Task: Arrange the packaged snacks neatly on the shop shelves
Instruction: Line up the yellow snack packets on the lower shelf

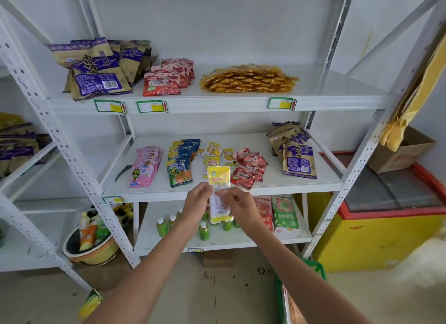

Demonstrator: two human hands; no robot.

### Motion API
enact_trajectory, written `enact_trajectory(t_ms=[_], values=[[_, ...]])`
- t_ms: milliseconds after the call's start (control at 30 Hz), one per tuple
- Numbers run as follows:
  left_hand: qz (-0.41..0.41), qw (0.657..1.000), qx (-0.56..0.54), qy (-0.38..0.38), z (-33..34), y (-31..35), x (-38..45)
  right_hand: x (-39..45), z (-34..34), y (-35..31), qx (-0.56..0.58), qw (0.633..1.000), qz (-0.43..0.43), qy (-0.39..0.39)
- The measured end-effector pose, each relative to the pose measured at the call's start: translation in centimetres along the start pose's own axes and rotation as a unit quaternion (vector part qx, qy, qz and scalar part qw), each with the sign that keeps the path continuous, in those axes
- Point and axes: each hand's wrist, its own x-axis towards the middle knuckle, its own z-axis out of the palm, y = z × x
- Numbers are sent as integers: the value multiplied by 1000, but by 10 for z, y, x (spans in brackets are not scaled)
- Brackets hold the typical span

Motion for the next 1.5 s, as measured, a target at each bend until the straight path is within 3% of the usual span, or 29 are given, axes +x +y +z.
enact_trajectory(t_ms=[200, 400, 567, 667, 767, 867, 1033, 1233, 1433, 1500], values=[[-7, 999, -30, 14, -26, -9, 11, -2, 0, 9, 22, 996, 82, 31], [22, 999, 6, -24, -34, -24, 23, 4, 20, 23, 8, 996, 78, 33], [17, 997, 46, 56, -35, -45, 53, 24, 38, 46, -10, 991, 105, 85], [-19, 999, 31, -12, -22, -43, 78, 52, 48, 61, -43, 987, 110, 111], [-35, 999, 20, -36, -9, -41, 116, 91, 57, 75, -82, 990, 72, 87], [-48, 998, 34, -5, -6, -49, 160, 134, 62, 93, -129, 990, 25, 51], [-88, 995, 49, 15, -10, -71, 237, 197, 55, 119, -145, 979, 134, 46], [-12, 982, 184, 30, -3, -112, 290, 250, 62, 165, -258, 947, 187, -39], [119, 920, 362, 94, -7, -140, 297, 295, 56, 175, -316, 913, 220, -132], [137, 904, 395, 83, -12, -143, 300, 323, 40, 174, -331, 914, 213, -100]])
